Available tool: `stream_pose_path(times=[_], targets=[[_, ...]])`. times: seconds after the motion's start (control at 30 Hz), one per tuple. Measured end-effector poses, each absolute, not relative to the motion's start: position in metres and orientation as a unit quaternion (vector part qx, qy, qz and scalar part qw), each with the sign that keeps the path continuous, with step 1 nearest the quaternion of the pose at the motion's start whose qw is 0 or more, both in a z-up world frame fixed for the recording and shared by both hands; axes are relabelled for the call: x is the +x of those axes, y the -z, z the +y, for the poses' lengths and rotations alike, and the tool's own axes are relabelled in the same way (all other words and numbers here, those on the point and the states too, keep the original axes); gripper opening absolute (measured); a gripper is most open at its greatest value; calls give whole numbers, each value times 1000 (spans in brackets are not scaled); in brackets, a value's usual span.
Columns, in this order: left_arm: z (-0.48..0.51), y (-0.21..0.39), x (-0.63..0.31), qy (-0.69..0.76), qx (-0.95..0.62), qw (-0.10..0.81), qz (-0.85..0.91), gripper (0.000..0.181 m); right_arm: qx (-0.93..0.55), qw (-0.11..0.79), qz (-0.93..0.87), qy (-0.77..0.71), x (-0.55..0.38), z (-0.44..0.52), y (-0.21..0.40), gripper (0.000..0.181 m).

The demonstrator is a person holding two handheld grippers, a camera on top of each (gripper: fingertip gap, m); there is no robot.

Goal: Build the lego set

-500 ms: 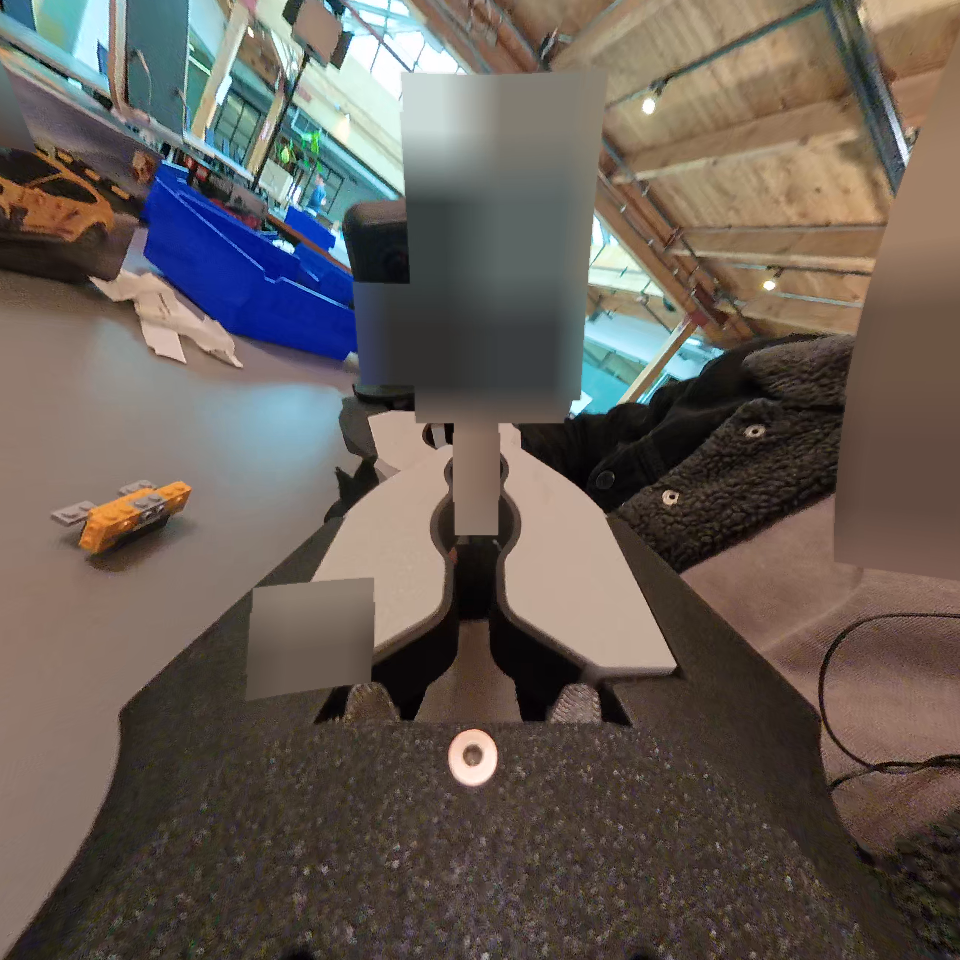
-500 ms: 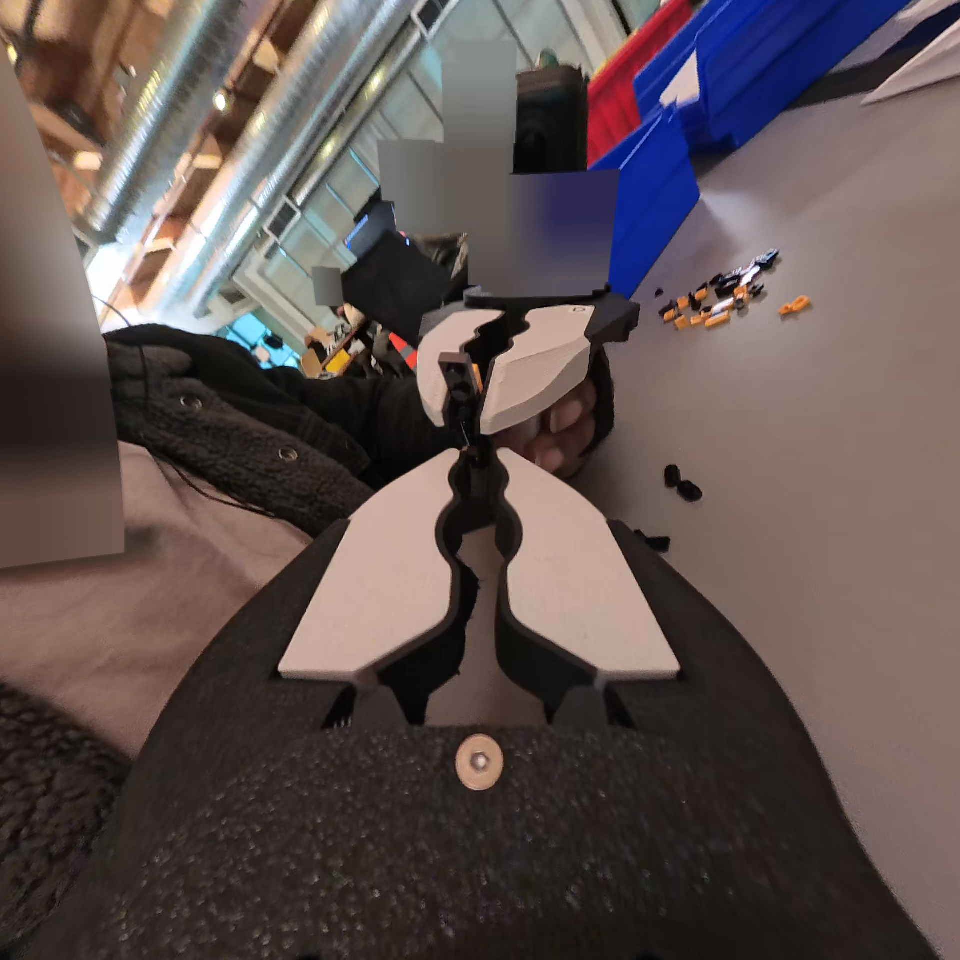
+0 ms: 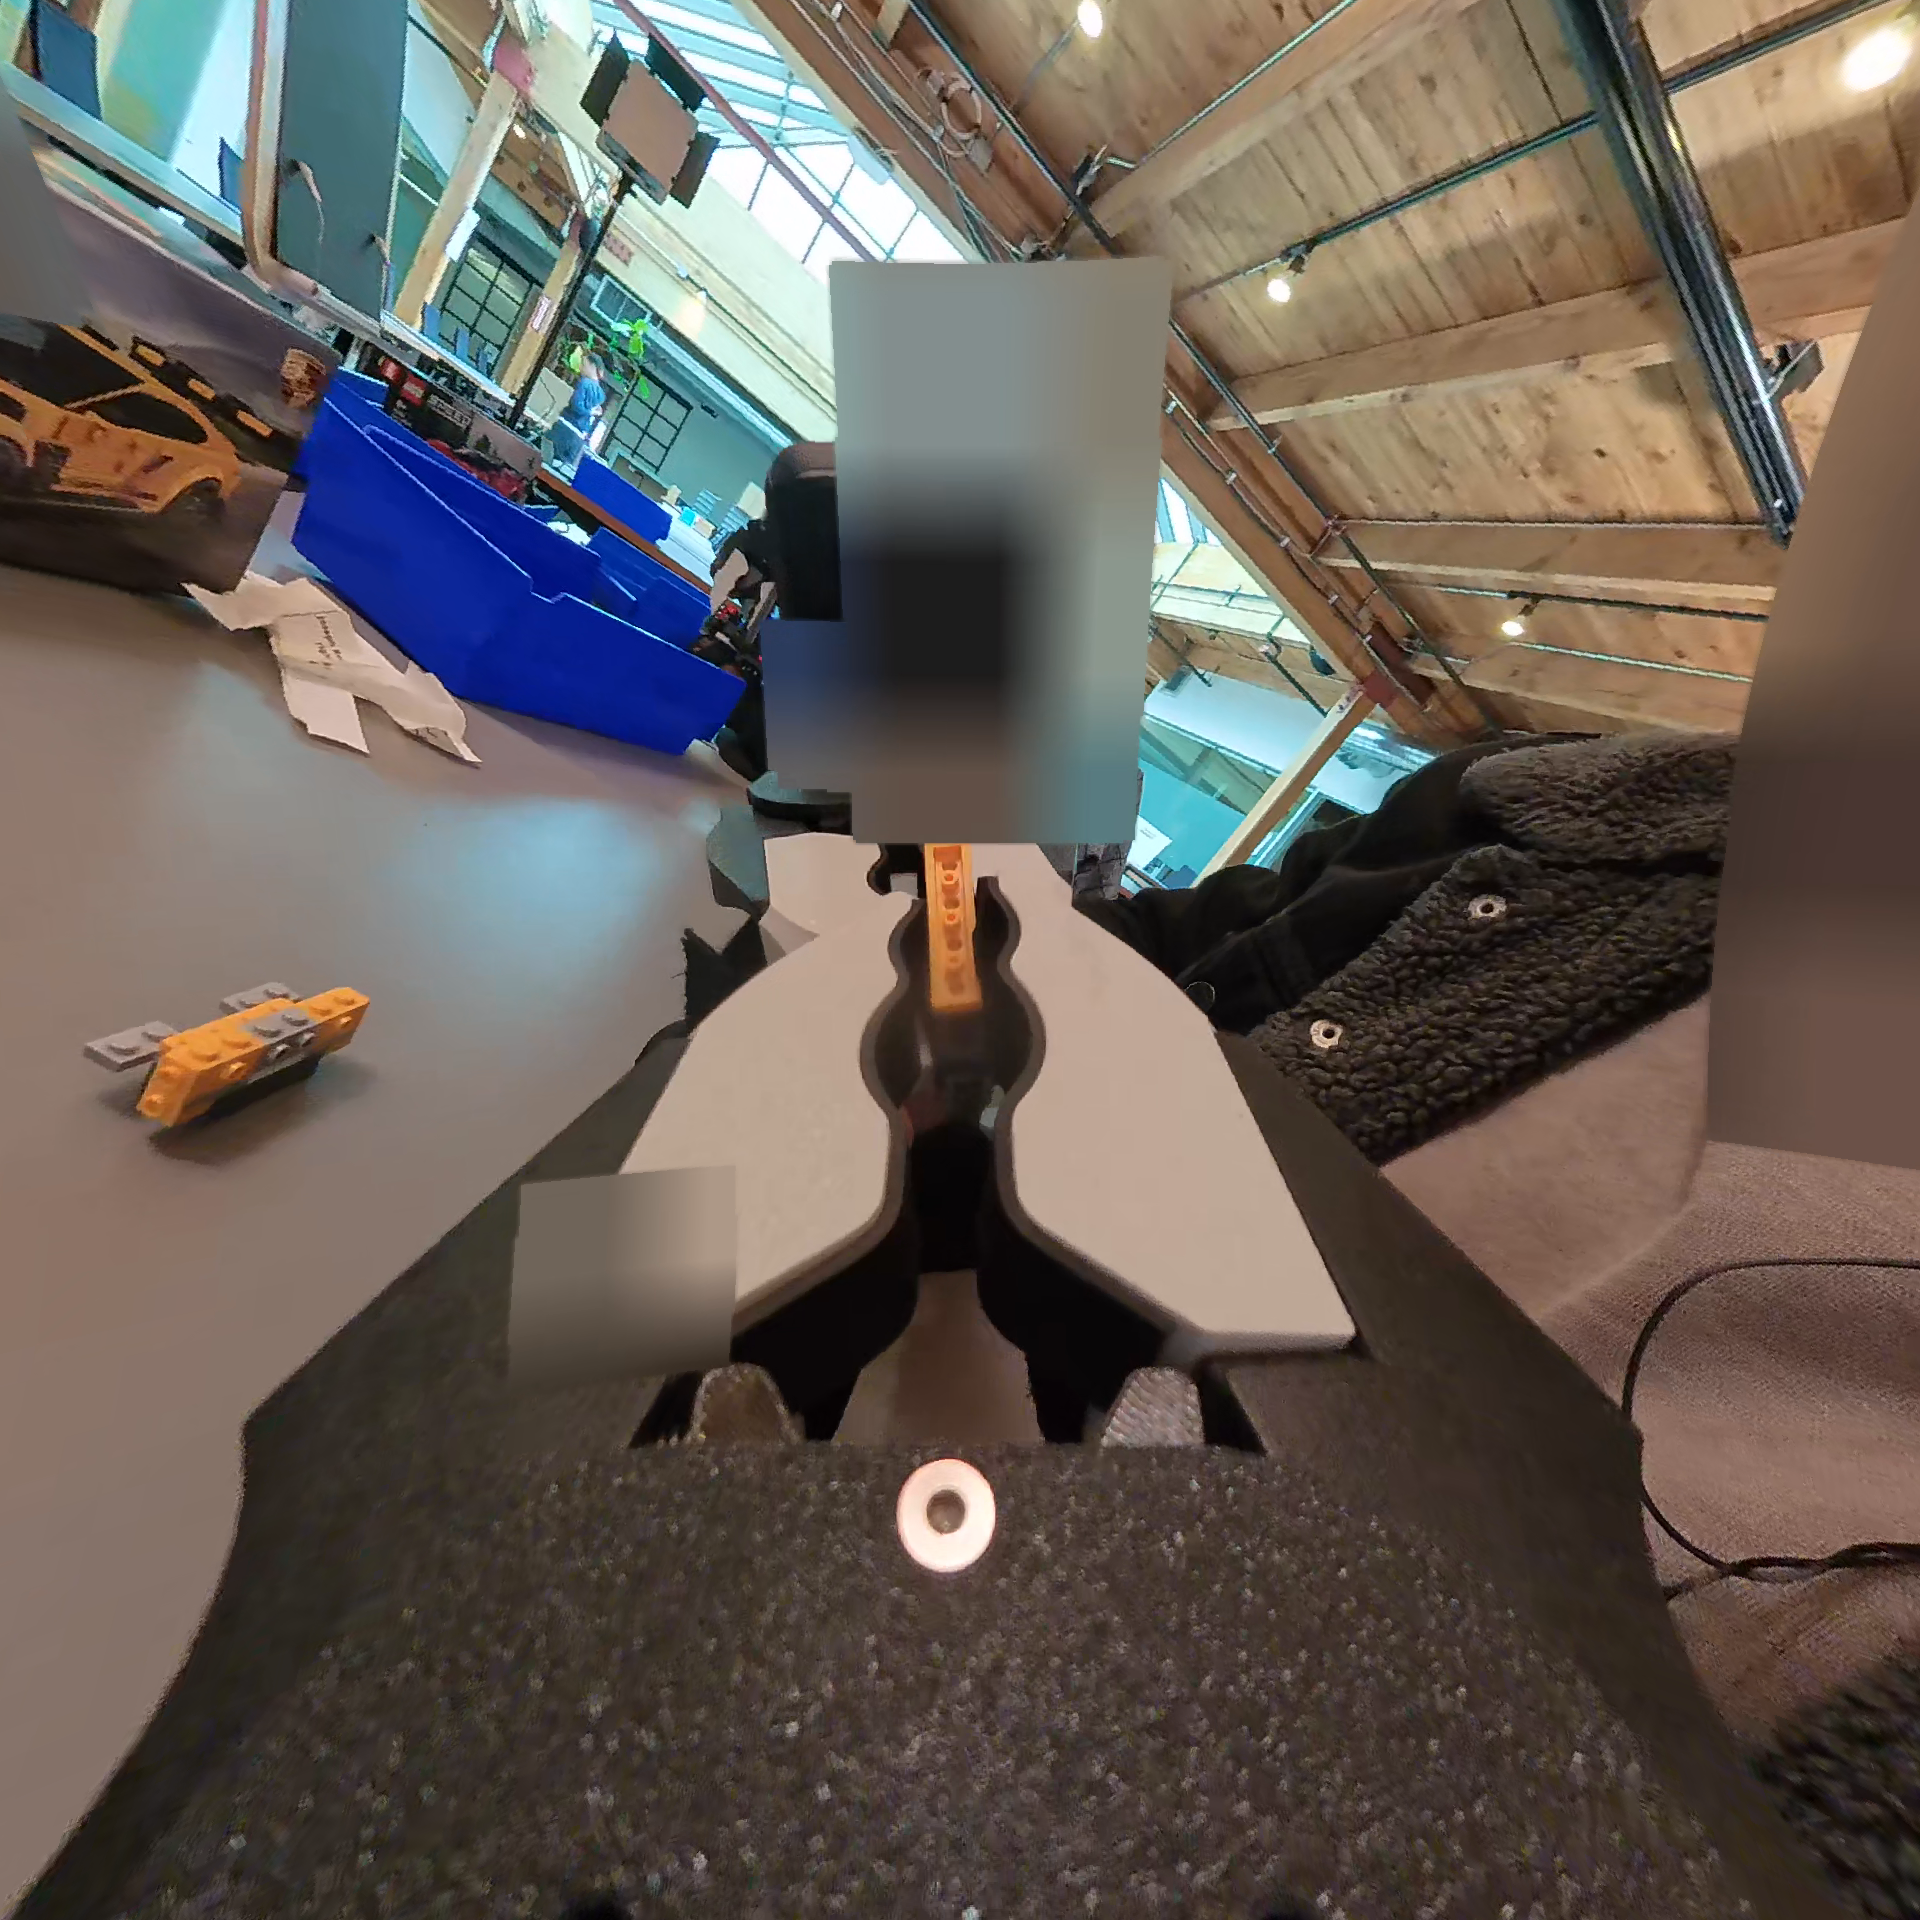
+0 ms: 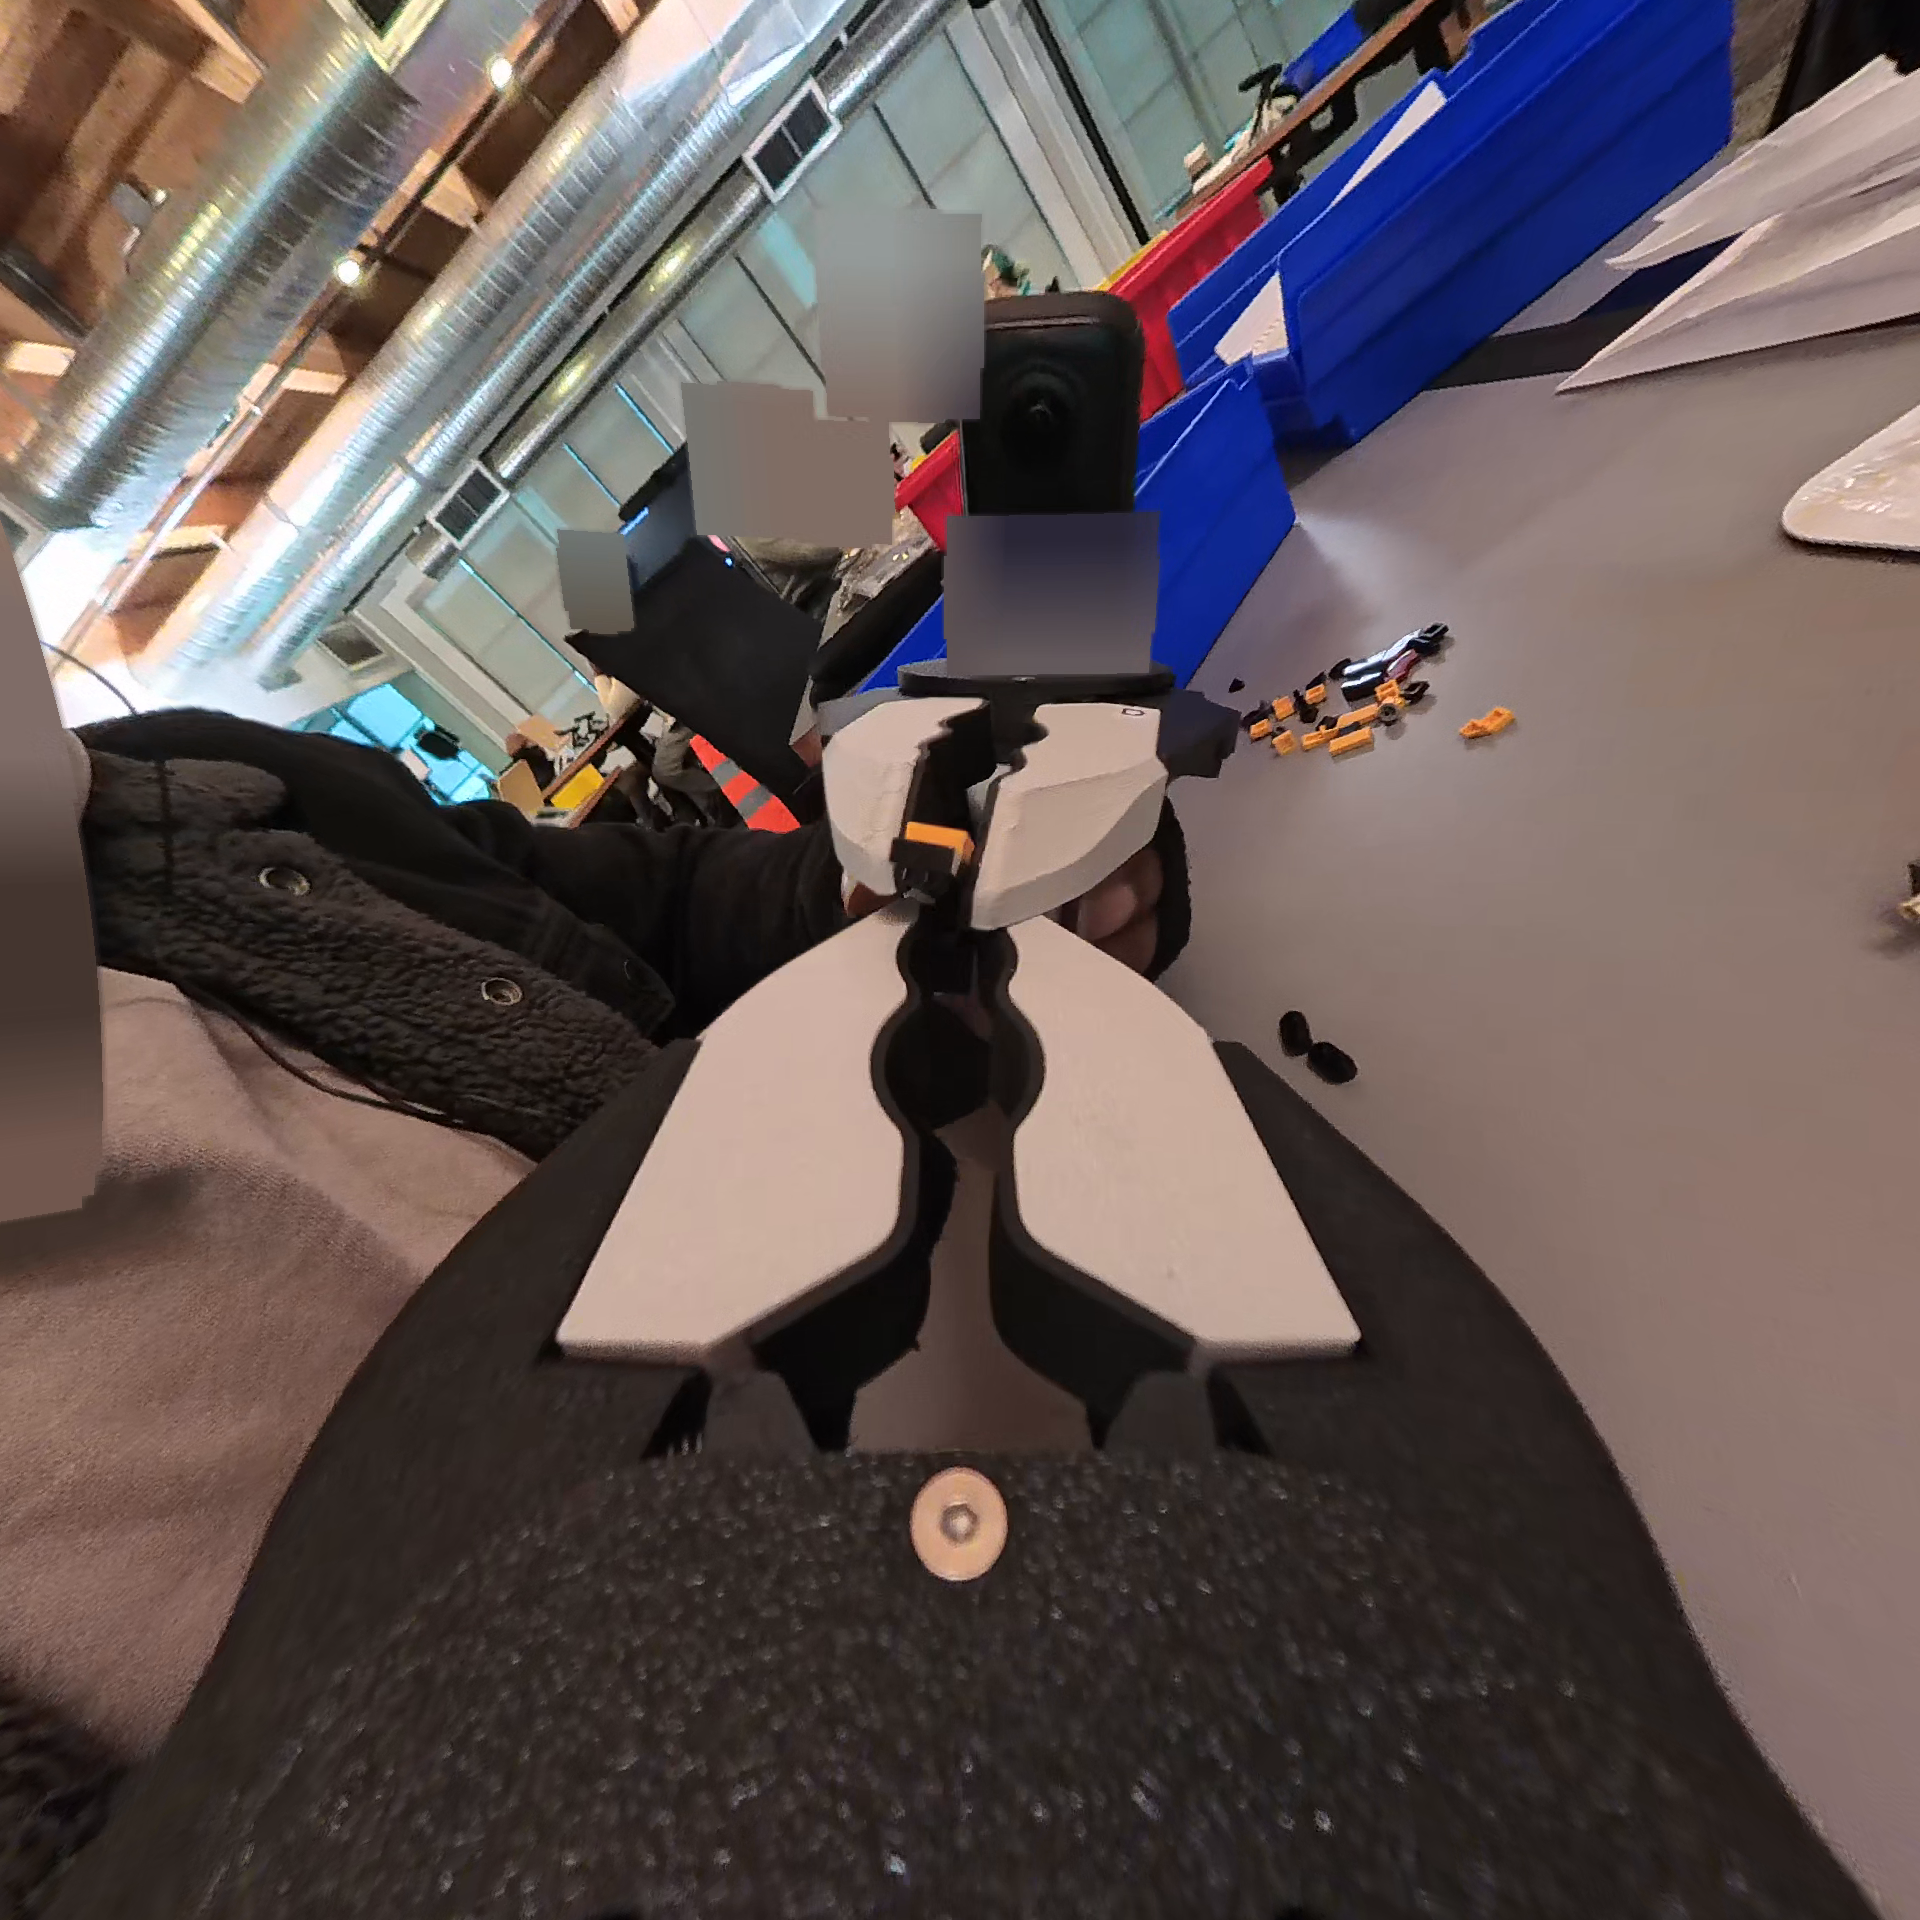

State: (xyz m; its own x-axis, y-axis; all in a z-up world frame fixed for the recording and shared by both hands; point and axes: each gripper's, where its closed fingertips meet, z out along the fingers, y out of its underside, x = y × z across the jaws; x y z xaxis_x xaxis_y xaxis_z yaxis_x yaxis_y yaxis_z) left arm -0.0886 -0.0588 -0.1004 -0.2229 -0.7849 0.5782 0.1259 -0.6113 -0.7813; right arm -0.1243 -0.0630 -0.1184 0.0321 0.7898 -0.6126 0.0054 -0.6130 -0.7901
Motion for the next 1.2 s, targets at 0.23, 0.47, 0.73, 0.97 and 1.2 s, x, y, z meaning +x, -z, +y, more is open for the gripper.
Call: stream_pose_path(times=[0.23,0.47,0.73,0.97,1.2], targets=[[-53,97,-91,732,-535,312,283,9,-649,315,-296,-626,-122,-60,119,7],[-48,103,-91,740,-543,295,264,9,-665,310,-297,-611,-117,-58,127,7],[-48,109,-90,733,-553,290,270,9,-669,311,-295,-607,-110,-60,131,6],[-50,113,-86,723,-562,287,281,9,-672,305,-297,-606,-108,-61,135,7],[-49,120,-86,714,-574,279,287,8,-681,323,-295,-587,-98,-55,144,7]])
